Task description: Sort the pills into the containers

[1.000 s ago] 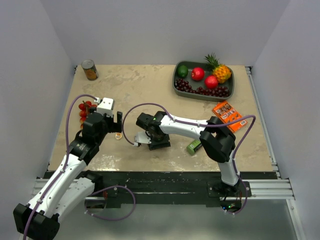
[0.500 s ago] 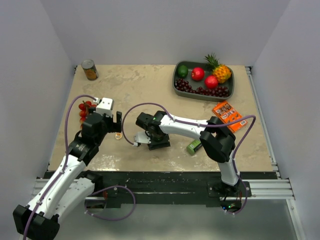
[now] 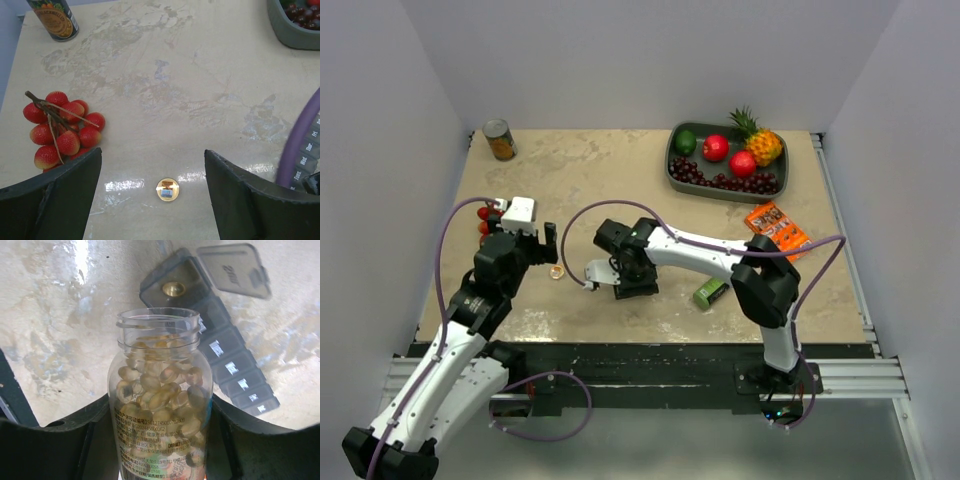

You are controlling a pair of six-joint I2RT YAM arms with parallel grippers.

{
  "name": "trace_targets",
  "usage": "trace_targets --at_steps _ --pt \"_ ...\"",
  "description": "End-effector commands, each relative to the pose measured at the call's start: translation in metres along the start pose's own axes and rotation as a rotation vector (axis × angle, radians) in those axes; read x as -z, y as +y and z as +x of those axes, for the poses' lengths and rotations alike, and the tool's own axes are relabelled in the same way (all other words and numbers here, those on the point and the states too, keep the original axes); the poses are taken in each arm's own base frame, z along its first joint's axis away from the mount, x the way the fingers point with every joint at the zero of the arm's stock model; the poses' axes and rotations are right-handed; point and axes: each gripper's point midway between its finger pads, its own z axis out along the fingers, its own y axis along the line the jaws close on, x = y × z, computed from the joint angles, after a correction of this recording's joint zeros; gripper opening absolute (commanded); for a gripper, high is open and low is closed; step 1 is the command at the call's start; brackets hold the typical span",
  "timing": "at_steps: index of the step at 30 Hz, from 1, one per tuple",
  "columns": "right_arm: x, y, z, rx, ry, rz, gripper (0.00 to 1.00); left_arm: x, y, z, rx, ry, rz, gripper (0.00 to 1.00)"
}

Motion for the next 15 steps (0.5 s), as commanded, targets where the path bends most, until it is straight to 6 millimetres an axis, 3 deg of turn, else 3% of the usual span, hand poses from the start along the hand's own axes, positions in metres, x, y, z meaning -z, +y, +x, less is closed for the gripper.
trace_targets --at_steps 1,4,7,10,14,15 --pt "0.042 -0.007 -0.01 -0.022 -0.15 0.037 0.04 0.002 0.008 -0.014 0.004 -0.05 -0.037 0.88" --pt "0.052 -0.006 -0.01 -0.029 -0.21 0.032 0.04 0.003 0.009 -0.016 0.007 -0.06 -0.041 0.88" --pt "0.075 -0.012 -0.009 -0.052 -0.297 0.05 0.04 0.005 0.01 -0.018 0.01 -0.073 -0.044 0.88" --pt "0.113 -0.025 -0.007 -0.092 -0.445 0.075 0.04 0.007 0.011 -0.019 0.015 -0.085 -0.048 0.88" --pt "0.189 -0.047 -0.005 -0.103 -0.688 0.187 0.04 0.009 0.012 -0.021 0.017 -0.1 -0.049 0.88" --pt "0.222 -0.05 0.001 -0.106 -0.781 0.234 0.04 0.009 0.012 -0.02 0.016 -0.098 -0.051 0.88"
